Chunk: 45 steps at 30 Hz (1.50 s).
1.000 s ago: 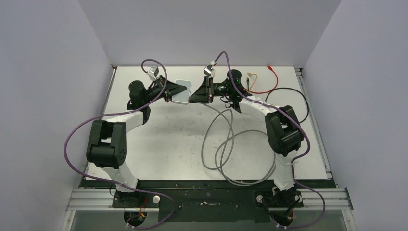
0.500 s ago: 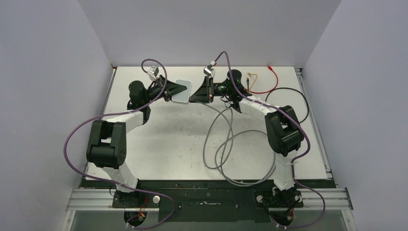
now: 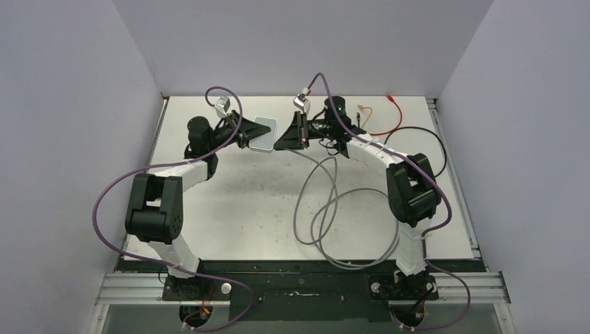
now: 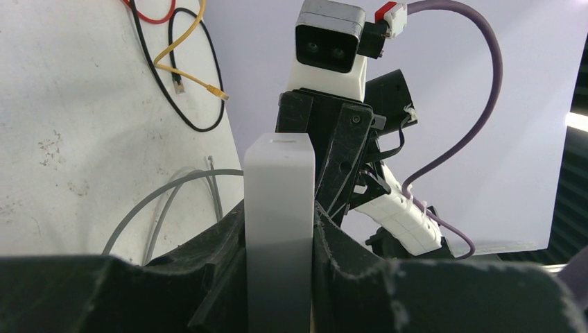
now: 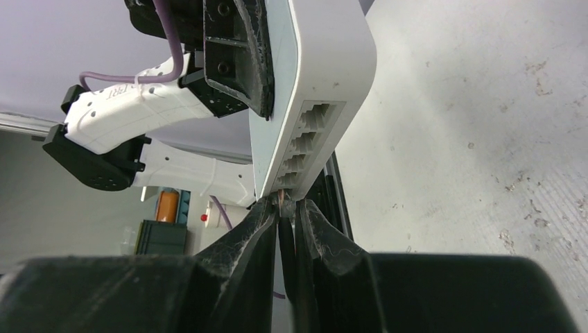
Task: Pull the plug from the switch port
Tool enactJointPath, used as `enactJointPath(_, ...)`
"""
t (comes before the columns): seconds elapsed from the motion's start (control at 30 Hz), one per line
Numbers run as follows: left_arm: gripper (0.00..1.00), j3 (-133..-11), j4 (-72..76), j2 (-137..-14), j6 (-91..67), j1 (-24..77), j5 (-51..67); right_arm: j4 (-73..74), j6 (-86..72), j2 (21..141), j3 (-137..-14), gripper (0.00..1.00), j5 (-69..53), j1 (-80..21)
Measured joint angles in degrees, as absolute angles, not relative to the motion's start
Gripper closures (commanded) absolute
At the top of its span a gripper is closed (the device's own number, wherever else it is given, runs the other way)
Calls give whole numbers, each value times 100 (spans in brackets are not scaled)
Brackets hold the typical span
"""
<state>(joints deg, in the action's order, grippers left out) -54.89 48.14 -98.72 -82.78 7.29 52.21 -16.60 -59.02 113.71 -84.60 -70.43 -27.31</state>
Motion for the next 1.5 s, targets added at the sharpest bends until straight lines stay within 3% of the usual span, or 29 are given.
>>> enactJointPath(0.47,100,-5459,4602,-9872,-8071,742,5231,-543,-4856,11264,-8628,95,-6873,-2707)
enactJointPath(1.5,100,-5363,4650,-9870,-8066,733,5284,-202,-4449,11194,-8613,95,-6794,-2705)
